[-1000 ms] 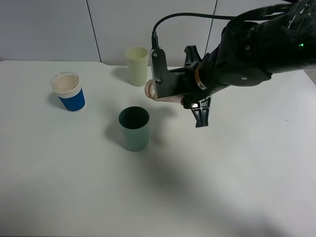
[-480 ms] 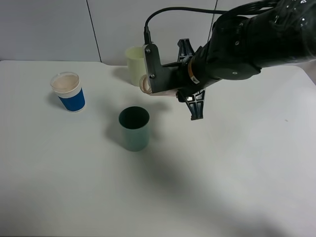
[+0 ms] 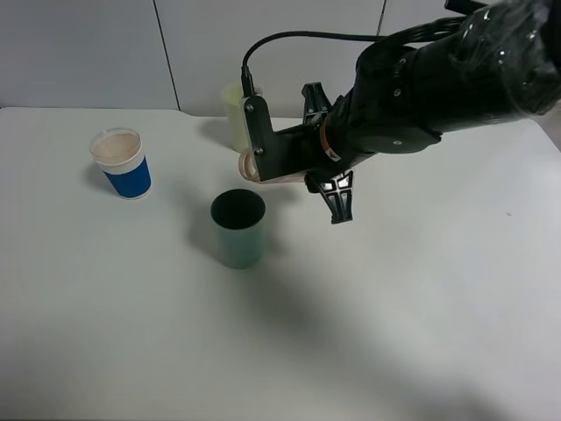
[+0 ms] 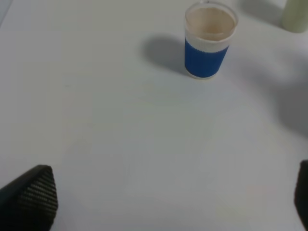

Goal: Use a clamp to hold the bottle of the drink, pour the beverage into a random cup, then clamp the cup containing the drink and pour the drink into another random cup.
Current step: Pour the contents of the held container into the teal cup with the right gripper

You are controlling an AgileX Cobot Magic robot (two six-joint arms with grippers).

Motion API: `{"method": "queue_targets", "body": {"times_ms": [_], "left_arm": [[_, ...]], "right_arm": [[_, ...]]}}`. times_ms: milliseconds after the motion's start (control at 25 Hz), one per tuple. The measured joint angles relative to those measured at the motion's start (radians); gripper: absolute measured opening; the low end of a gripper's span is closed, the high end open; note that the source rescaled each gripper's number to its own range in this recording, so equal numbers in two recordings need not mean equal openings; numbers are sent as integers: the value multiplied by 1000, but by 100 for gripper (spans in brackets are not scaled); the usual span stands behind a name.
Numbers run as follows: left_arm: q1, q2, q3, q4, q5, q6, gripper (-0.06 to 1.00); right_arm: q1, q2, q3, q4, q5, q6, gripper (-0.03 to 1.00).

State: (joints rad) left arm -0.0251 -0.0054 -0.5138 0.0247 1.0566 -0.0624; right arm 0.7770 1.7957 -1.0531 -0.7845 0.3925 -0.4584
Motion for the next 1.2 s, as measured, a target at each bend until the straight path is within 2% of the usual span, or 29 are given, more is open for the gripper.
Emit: {"method": "queue_targets", "body": {"times_ms": [360, 720, 1200], "left_arm": [[0, 0, 0, 0, 0, 0, 100], [0, 0, 0, 0, 0, 0, 100], [0, 0, 0, 0, 0, 0, 100]], "right_arm": [[45, 55, -125, -1, 39, -1, 1], [68, 61, -132, -13, 136, -1, 1], [98, 61, -133, -13, 213, -45, 1]]}}
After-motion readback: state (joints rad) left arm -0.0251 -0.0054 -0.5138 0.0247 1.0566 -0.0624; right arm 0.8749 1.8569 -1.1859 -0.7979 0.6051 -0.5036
